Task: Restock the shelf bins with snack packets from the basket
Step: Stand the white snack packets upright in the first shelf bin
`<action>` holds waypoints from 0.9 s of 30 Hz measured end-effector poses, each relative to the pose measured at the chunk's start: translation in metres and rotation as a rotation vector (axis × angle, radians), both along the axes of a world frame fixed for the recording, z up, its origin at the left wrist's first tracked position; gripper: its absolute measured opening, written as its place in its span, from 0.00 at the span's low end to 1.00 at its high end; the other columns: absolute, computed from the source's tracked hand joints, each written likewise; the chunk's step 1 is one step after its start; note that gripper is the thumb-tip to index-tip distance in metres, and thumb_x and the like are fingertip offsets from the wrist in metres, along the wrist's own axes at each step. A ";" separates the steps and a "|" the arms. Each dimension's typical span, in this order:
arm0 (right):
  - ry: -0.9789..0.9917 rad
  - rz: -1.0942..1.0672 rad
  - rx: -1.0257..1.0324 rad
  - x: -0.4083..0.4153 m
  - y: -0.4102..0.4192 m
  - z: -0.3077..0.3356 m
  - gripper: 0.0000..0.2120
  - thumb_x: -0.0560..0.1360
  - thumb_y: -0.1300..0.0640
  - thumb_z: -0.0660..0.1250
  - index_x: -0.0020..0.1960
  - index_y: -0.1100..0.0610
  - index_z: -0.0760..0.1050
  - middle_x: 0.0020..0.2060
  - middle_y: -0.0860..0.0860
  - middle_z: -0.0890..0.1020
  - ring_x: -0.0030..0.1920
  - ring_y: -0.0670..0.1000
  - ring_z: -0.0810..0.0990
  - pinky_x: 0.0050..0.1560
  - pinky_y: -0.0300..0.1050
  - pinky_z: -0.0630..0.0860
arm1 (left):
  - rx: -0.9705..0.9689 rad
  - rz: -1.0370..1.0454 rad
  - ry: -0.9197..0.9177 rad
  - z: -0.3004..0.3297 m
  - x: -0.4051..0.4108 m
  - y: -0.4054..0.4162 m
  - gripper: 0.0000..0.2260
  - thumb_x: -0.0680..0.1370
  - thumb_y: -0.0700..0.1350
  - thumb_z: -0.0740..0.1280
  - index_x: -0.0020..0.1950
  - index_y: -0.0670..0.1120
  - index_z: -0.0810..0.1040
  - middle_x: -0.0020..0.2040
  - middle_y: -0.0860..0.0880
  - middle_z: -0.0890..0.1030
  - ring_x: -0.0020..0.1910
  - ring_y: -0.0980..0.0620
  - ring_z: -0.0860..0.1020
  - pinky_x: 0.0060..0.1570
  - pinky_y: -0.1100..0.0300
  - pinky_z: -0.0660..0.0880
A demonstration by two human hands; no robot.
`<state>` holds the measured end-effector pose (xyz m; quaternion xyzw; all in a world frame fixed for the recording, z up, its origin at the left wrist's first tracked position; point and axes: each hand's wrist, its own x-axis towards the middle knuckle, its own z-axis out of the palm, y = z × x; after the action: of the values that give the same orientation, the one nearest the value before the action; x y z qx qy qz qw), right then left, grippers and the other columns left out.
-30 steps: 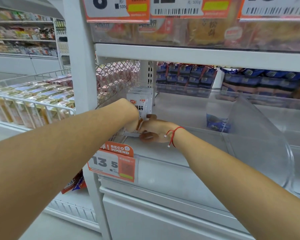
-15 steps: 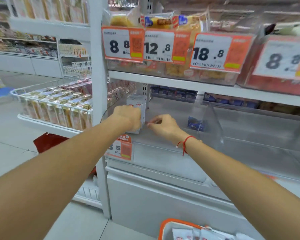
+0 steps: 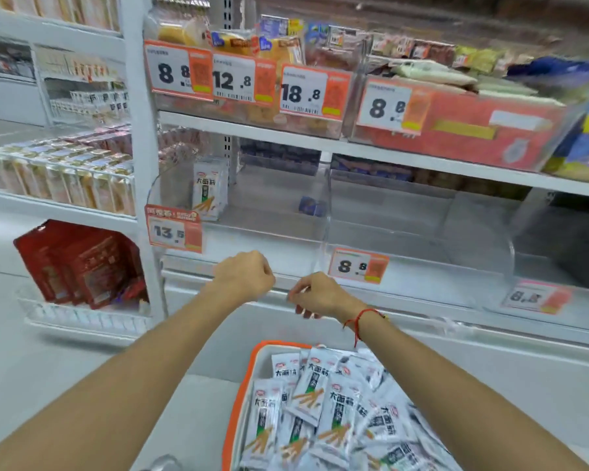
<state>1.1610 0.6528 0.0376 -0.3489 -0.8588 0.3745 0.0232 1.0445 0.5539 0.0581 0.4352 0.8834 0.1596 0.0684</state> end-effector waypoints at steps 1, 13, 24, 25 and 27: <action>-0.023 -0.015 -0.030 0.011 -0.004 -0.010 0.06 0.77 0.59 0.63 0.47 0.58 0.79 0.30 0.49 0.78 0.28 0.45 0.75 0.28 0.35 0.70 | -0.021 -0.008 -0.036 -0.012 0.009 0.000 0.12 0.76 0.46 0.62 0.54 0.51 0.82 0.55 0.47 0.82 0.56 0.43 0.78 0.50 0.57 0.72; -0.289 -0.047 0.067 0.106 -0.042 -0.151 0.12 0.75 0.60 0.63 0.57 0.57 0.76 0.56 0.55 0.78 0.54 0.56 0.78 0.54 0.47 0.75 | -0.289 -0.110 -0.434 -0.175 0.094 -0.024 0.16 0.78 0.40 0.57 0.63 0.45 0.76 0.65 0.45 0.76 0.62 0.45 0.74 0.58 0.55 0.71; -0.418 -0.241 0.230 0.137 -0.054 -0.183 0.49 0.70 0.39 0.70 0.78 0.55 0.45 0.77 0.56 0.44 0.76 0.59 0.46 0.74 0.55 0.51 | -0.021 0.115 -0.675 -0.230 0.116 -0.039 0.19 0.80 0.48 0.63 0.69 0.42 0.70 0.64 0.42 0.75 0.59 0.42 0.75 0.55 0.55 0.72; -0.416 -0.223 0.208 0.138 -0.053 -0.183 0.47 0.70 0.41 0.71 0.78 0.53 0.46 0.77 0.55 0.45 0.76 0.59 0.46 0.74 0.55 0.51 | 0.009 0.158 -0.648 -0.227 0.115 -0.037 0.19 0.79 0.49 0.63 0.68 0.41 0.71 0.64 0.41 0.75 0.60 0.41 0.75 0.58 0.54 0.72; -0.352 -0.240 0.155 0.137 -0.052 -0.181 0.41 0.70 0.51 0.72 0.76 0.52 0.53 0.76 0.56 0.51 0.75 0.58 0.49 0.72 0.54 0.55 | 0.085 0.239 -0.627 -0.220 0.112 -0.028 0.16 0.80 0.48 0.64 0.62 0.39 0.74 0.60 0.40 0.78 0.58 0.41 0.76 0.56 0.54 0.72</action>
<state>1.2984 0.6007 -0.1435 -0.5055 -0.8282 0.2352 -0.0561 1.1560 0.5257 -0.1623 0.2608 0.8568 0.3292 0.2992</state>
